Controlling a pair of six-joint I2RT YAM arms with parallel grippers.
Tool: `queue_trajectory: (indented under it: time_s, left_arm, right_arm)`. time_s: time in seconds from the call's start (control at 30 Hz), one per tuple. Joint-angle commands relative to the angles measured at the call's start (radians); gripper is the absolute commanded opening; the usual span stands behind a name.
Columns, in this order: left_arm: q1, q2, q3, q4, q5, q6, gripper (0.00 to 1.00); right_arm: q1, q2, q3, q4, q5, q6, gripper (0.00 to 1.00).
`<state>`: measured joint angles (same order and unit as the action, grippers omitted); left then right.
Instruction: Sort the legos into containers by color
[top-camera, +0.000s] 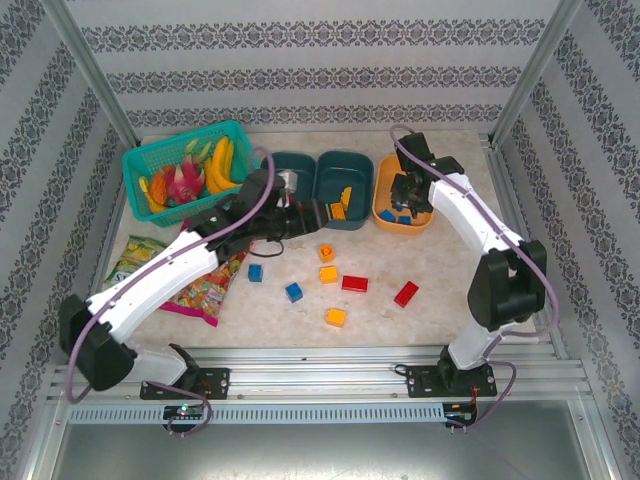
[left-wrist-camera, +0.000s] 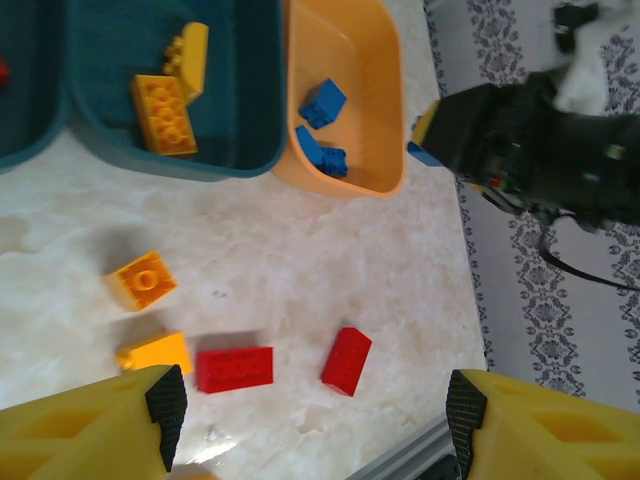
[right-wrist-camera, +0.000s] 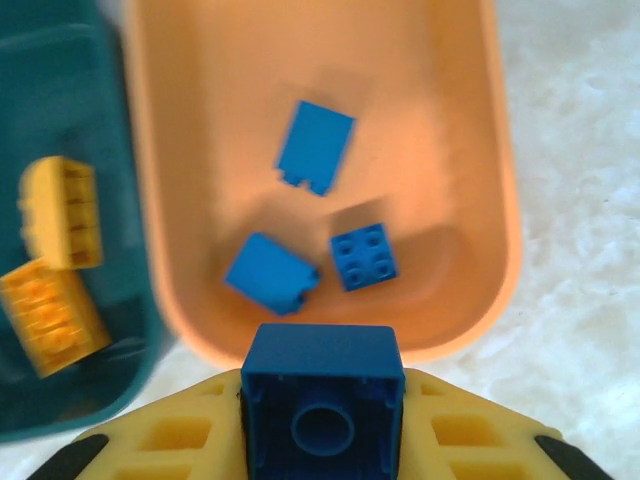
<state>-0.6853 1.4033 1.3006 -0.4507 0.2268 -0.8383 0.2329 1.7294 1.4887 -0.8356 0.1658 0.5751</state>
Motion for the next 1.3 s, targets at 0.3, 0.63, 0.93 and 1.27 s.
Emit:
queue_trajectory:
  time_s: [0.3,0.63,0.93,1.27]
  left_arm:
    - [-0.035,0.160,0.126,0.088,-0.011,0.026,0.72]
    - [-0.045,0.168,0.090,0.050,-0.027,0.008,0.72]
    - [-0.046,0.135,0.092,-0.074,-0.081,-0.015,0.72]
    - [-0.046,0.221,0.083,-0.244,-0.116,-0.138,0.72]
  right_arm:
    - [-0.080,0.345,0.202,-0.070,-0.050,-0.038,0.32]
    - [-0.075,0.277,0.256,-0.091,-0.089,-0.020,0.60]
    - [-0.015,-0.100,0.176,-0.018,-0.127,-0.036,0.64]
    - [0.216,-0.679,-0.441,0.238,-0.296,-0.064,0.71]
